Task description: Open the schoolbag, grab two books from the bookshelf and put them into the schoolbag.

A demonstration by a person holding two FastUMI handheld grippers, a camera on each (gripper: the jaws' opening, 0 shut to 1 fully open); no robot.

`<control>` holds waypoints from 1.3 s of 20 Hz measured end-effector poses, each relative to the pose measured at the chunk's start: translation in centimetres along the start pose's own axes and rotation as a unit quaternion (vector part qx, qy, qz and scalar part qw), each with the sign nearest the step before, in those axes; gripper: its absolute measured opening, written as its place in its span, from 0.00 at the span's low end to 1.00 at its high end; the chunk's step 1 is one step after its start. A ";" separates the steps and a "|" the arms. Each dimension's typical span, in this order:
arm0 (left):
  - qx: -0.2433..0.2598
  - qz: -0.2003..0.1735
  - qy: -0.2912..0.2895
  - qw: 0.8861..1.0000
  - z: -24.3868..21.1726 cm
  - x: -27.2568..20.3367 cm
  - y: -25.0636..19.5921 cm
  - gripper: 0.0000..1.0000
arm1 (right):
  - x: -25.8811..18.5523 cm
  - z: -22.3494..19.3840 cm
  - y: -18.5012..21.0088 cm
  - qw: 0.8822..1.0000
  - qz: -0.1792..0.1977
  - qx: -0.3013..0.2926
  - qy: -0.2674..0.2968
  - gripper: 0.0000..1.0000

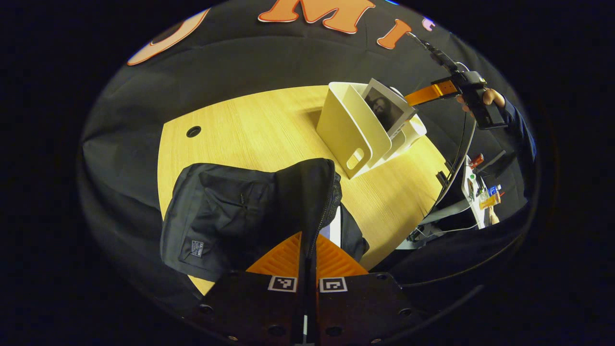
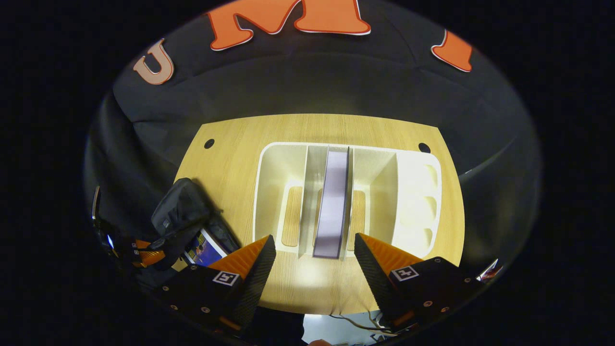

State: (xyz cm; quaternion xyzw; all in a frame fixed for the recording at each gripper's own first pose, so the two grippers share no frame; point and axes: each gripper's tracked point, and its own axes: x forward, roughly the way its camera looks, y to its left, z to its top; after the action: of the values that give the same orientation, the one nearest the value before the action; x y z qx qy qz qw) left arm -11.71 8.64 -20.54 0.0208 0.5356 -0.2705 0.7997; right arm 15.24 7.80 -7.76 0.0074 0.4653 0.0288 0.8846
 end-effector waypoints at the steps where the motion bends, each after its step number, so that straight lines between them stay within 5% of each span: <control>1: -0.006 0.003 0.000 1.000 0.0 0.1 0.0 0.03 | 0.7 0.3 -0.1 1.000 0.002 0.000 0.006 0.99; 10: -0.052 0.027 -0.005 0.998 -0.3 0.5 0.0 0.03 | 5.3 1.7 -1.4 0.998 0.002 0.010 0.070 0.97; 15: -0.066 0.029 -0.006 0.997 -0.4 0.8 -0.3 0.03 | 6.7 1.9 -2.0 0.995 -0.007 0.033 0.090 0.75; 16: -0.068 0.030 -0.004 0.997 -0.4 0.7 -0.3 0.03 | 6.9 2.0 -2.0 0.995 -0.009 0.035 0.092 0.52; 26: -0.052 0.021 -0.004 0.998 -0.2 0.9 0.0 0.03 | 6.1 1.1 -2.3 0.991 -0.036 0.087 0.091 0.35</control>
State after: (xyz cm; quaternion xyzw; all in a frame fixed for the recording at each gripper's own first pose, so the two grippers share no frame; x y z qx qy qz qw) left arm -11.63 8.28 -21.43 -0.0107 0.5456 -0.2253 0.8071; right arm 19.70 5.90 -12.20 0.0644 0.5449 -0.0432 0.8349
